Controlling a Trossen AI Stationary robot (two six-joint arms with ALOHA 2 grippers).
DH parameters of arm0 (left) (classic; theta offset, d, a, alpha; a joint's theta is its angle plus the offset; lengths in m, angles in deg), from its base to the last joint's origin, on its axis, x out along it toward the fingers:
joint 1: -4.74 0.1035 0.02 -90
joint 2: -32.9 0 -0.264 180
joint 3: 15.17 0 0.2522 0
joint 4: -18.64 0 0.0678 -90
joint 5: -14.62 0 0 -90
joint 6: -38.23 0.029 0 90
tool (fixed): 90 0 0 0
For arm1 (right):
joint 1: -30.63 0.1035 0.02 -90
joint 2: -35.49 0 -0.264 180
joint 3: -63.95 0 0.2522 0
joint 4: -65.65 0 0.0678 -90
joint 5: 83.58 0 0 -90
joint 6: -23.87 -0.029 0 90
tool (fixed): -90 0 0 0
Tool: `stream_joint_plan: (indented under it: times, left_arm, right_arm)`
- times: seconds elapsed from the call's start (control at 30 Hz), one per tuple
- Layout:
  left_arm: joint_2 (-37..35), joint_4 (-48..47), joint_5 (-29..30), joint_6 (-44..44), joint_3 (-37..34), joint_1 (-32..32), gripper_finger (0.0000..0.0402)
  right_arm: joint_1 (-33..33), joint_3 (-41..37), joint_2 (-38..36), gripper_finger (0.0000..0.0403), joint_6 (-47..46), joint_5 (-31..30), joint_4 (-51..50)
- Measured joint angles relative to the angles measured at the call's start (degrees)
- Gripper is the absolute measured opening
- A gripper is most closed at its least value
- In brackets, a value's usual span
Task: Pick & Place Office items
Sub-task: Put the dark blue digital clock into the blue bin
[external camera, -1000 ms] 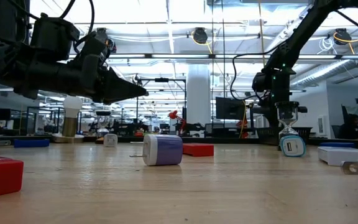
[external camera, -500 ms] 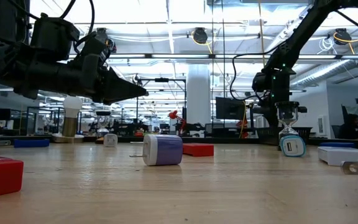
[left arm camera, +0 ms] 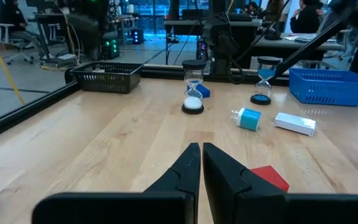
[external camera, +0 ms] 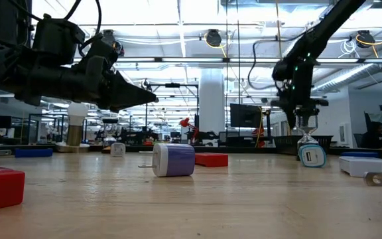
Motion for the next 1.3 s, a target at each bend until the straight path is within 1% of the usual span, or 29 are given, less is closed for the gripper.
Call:
stream_joint_plan:
  times: [0.13,0.2,0.33,0.47,0.53,0.6,0.73,0.8,0.87,0.93,1.0,1.07,1.2,1.3]
  left_arm:
    - [0.00,-0.05,0.07,-1.46,0.00,0.00,0.0026]
    - [0.01,-0.47,0.06,-3.06,0.00,0.07,0.0026]
    - [0.00,-0.57,0.07,-4.57,0.00,0.95,0.0026]
    - [0.00,-0.57,0.09,-4.82,0.00,2.48,0.0026]
    - [0.00,-0.59,0.11,-5.52,0.00,3.33,0.0026]
    - [0.00,-0.57,0.13,-5.70,0.05,4.06,0.0026]
    - [0.00,-1.33,0.15,-6.90,1.17,5.03,0.0026]
    - [0.00,-4.55,0.10,-6.99,2.59,5.00,0.0026]
    - [0.00,-9.52,0.02,-6.94,4.61,4.61,0.0026]
    - [0.00,-16.01,0.00,-6.94,7.45,4.05,0.0026]
    - [0.02,-22.81,0.02,-6.83,10.47,3.29,0.0026]
    - [0.02,-27.81,0.02,-6.67,13.37,2.26,0.0026]
    - [0.02,-34.21,-0.04,-5.48,18.23,-0.08,0.0026]
    - [0.02,-37.28,-0.03,-5.32,20.98,-1.75,0.0026]
  right_arm:
    - [2.02,-0.53,-6.18,0.0156,2.58,-0.12,-0.38]
    - [4.36,-2.85,-9.90,0.0137,4.30,-0.06,1.77]
    - [10.44,-11.83,-18.10,0.0085,7.15,0.45,12.38]
    - [16.31,-22.31,-26.17,0.0025,7.31,4.84,25.12]
    - [19.20,-27.44,-29.86,0.0007,6.37,6.82,31.99]
    - [22.19,-32.37,-33.40,0.0008,5.04,7.68,39.00]
    - [28.44,-41.71,-38.78,0.0010,3.00,7.56,52.89]
    - [31.64,-45.53,-40.53,0.0004,1.97,6.72,59.89]
    - [35.34,-48.64,-41.69,0.0002,1.47,3.92,64.78]
    - [38.71,-50.47,-42.21,0.0002,1.56,-0.15,67.20]
    - [41.77,-50.86,-42.41,0.0001,2.27,-4.02,67.21]
    - [44.73,-50.86,-42.44,0.0001,2.60,-6.19,67.23]
    - [50.39,-50.86,-42.43,0.0001,3.23,-6.31,69.57]
    - [54.34,-50.86,-42.43,0.0001,3.57,-6.40,71.60]
